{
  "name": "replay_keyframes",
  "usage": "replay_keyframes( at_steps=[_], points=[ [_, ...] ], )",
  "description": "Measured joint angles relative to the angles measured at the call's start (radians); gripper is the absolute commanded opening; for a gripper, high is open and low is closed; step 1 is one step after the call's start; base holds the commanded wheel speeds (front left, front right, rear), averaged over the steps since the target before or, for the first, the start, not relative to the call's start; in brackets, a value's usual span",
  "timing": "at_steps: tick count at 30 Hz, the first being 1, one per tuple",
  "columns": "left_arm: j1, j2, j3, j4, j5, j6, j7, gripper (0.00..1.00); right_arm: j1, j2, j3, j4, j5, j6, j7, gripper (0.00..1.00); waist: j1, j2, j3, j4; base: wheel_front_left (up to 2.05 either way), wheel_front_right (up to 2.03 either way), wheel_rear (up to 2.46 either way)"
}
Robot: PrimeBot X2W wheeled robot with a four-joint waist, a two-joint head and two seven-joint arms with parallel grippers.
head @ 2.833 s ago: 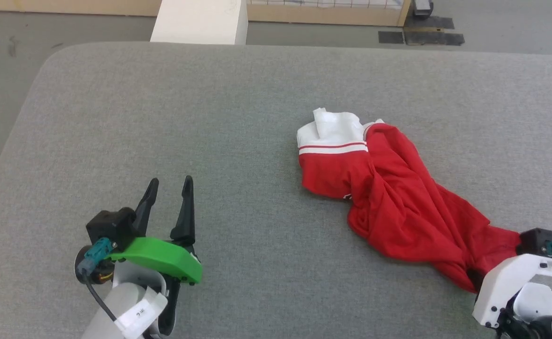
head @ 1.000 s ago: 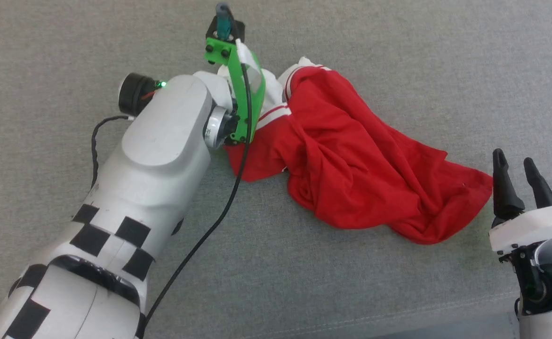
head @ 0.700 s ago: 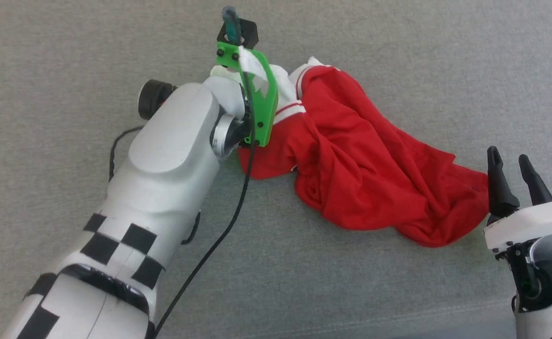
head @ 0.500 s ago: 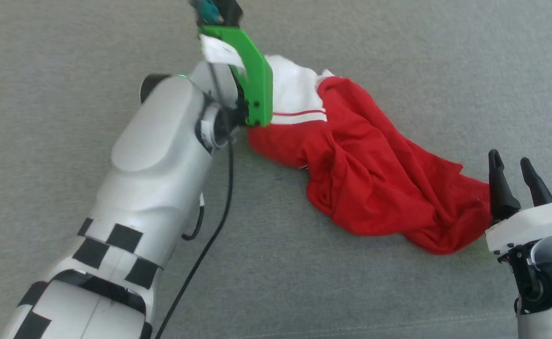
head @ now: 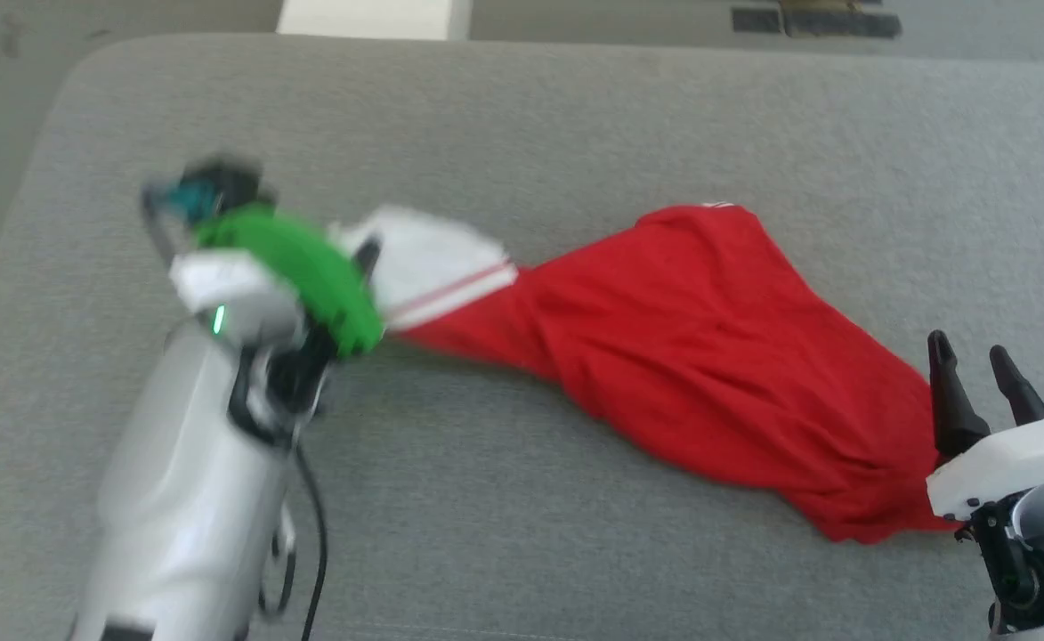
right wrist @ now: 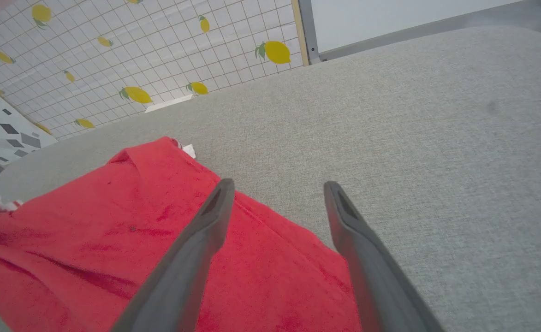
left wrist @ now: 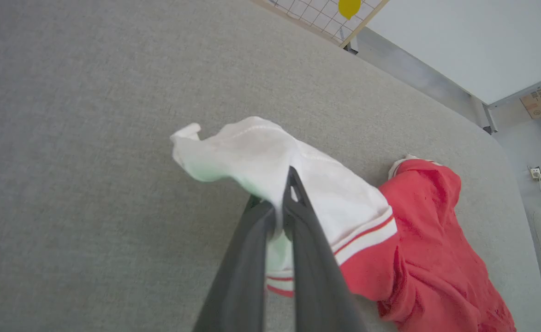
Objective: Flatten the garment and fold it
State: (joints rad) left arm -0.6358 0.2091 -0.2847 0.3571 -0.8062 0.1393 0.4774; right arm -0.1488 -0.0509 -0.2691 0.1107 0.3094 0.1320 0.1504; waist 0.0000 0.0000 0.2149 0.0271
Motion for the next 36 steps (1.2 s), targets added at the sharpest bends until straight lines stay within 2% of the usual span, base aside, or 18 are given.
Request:
replay_keyframes(
  at_steps=[2, 6, 13, 14, 15, 16, 18, 21, 23, 26, 29, 34, 36],
  points=[
    [0.108, 0.01, 0.029, -0.035, -0.026, 0.038, -0.012, 0.0, 0.007, 0.0, 0.002, -0.004, 0.0, 0.0, 0.005, 1.0, 0.0, 0.0, -0.017, 0.02, 0.0, 0.0, 0.0],
    [0.283, 0.011, 0.067, -0.065, -0.057, 0.084, -0.03, 0.0, 0.01, 0.001, 0.004, -0.01, 0.0, 0.0, 0.01, 1.0, 0.0, 0.0, -0.044, 0.048, 0.0, 0.0, 0.0],
    [0.439, -0.019, 0.096, -0.07, -0.114, 0.1, -0.046, 0.0, 0.012, 0.0, 0.009, -0.013, 0.0, 0.0, 0.016, 1.0, -0.0001, 0.0, -0.068, 0.056, 0.0, 0.0, 0.0],
    [0.45, -0.026, 0.104, -0.076, -0.122, 0.099, -0.058, 0.17, 0.014, 0.0, 0.009, -0.012, 0.0, 0.0, 0.016, 1.0, 0.0, 0.0, -0.071, 0.055, 0.0, 0.0, 0.0],
    [0.456, -0.031, 0.112, -0.083, -0.123, 0.097, -0.076, 0.45, 0.018, 0.0, 0.009, -0.011, 0.0, 0.0, 0.016, 1.0, 0.0, 0.0, -0.073, 0.055, 0.0, 0.0, 0.0],
    [0.458, -0.034, 0.123, -0.096, -0.123, 0.09, -0.102, 1.0, 0.023, 0.0, 0.009, -0.009, 0.0, 0.0, 0.016, 1.0, 0.0, 0.0, -0.076, 0.054, 0.0, 0.0, 0.0],
    [0.457, -0.034, 0.144, -0.13, -0.123, 0.07, -0.152, 1.0, 0.03, 0.0, 0.01, -0.006, 0.001, 0.0, 0.017, 1.0, -0.0001, 0.0, -0.082, 0.054, 0.0, 0.0, 0.0],
    [0.453, -0.033, 0.196, -0.207, -0.113, 0.008, -0.304, 1.0, 0.032, 0.0, 0.016, -0.004, 0.001, 0.0, 0.017, 1.0, -0.0001, 0.0, -0.091, 0.052, 0.0, 0.0, 0.0],
    [0.453, -0.01, 0.214, -0.239, -0.063, -0.031, -0.419, 1.0, 0.032, 0.0, 0.022, -0.005, 0.001, 0.0, 0.017, 1.0, 0.0, 0.0, -0.095, 0.048, 0.0, 0.0, 0.0],
    [0.457, 0.021, 0.221, -0.264, 0.04, -0.063, -0.581, 1.0, 0.032, 0.0, 0.027, -0.008, 0.0, 0.0, 0.018, 1.0, 0.0, 0.0, -0.098, 0.045, 0.0, 0.0, 0.0],
    [0.468, 0.024, 0.211, -0.274, 0.127, -0.072, -0.692, 1.0, 0.032, 0.0, 0.031, -0.016, -0.001, 0.0, 0.035, 1.0, 0.0, 0.0, -0.096, 0.047, 0.0, 0.0, 0.0],
    [0.495, 0.018, 0.2, -0.301, 0.28, -0.057, -0.73, 1.0, 0.008, -0.018, 0.082, -0.039, -0.026, 0.0, 0.12, 1.0, 0.0, 0.0, -0.078, 0.05, 0.0, 0.0, 0.0],
    [0.497, 0.011, 0.197, -0.309, 0.328, -0.05, -0.732, 1.0, -0.035, -0.052, 0.133, -0.047, -0.034, 0.0, 0.179, 1.0, 0.0, 0.0, -0.064, 0.05, 0.0, 0.0, 0.0]
  ],
)
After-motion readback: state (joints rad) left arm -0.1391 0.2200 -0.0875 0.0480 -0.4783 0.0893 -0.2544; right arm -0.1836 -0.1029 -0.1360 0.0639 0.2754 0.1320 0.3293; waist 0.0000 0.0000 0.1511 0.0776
